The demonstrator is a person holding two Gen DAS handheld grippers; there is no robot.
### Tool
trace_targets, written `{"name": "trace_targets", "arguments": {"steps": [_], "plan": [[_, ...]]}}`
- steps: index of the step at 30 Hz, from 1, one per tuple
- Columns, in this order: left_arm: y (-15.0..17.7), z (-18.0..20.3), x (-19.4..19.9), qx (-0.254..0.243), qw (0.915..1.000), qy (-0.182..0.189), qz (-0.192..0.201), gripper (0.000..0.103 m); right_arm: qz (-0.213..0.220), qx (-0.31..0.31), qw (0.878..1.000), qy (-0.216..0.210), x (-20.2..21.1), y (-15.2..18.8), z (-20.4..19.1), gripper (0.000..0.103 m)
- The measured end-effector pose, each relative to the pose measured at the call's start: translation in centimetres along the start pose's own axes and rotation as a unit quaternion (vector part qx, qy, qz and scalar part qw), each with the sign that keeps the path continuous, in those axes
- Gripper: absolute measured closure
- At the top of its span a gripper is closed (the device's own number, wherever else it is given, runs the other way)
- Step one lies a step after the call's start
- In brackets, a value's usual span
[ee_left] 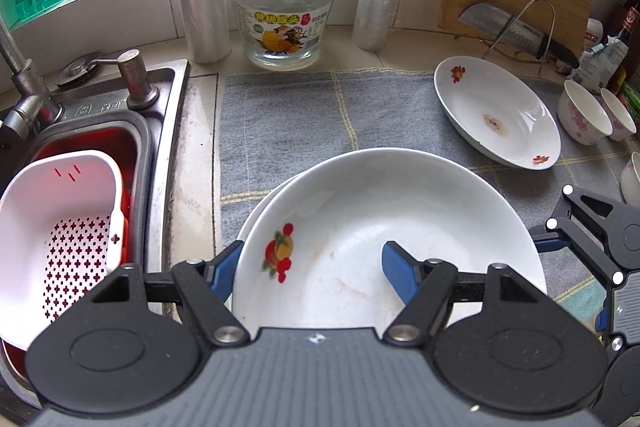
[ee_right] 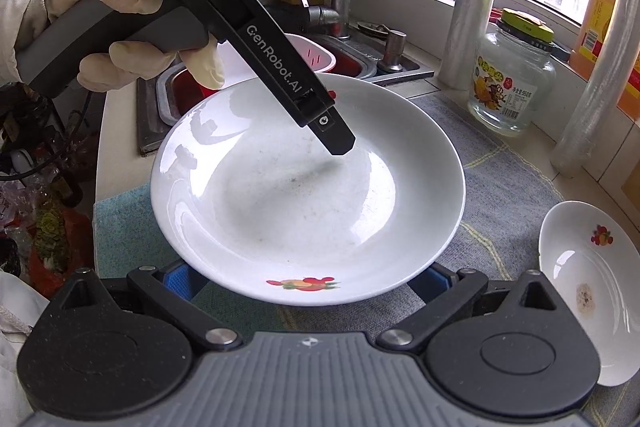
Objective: Organize plates and bowls
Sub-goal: 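Move the held plate over the white plate beside the sink, then lower the held plate onto the other white plate and open the left gripper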
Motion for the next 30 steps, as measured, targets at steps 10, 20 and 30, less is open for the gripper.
{"name": "trace_targets", "arguments": {"steps": [10,20,30], "plan": [[0.4,-1.4,-1.2,0.006,0.9999,-0.004,-0.014,0.030,-0.012,-0.004,1.000,-0.015,-1.5,-0.5,-0.1,0.000],[0.4,-2.0,-2.4,0.003,0.9996,-0.006,-0.029,0.030,-0.021,-0.017,0.999,-0.032,-2.3,-0.7,-0.1,0.000],[0.2,-2.0,-2.7,-0.004,0.9996,-0.008,-0.027,0.030,-0.039,-0.035,0.998,-0.039,-2.6,-1.1,0.0,0.000]]}}
Point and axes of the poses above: each gripper's, at about its wrist camera, not at the fingertips, and x roughly against the way its jaws point, z to its right, y to its underside, the point moved 7 cm from there along -x, roughly the way its jaws point, and after that the axes turned 7 degrees about -z, right-handed, at the moved point
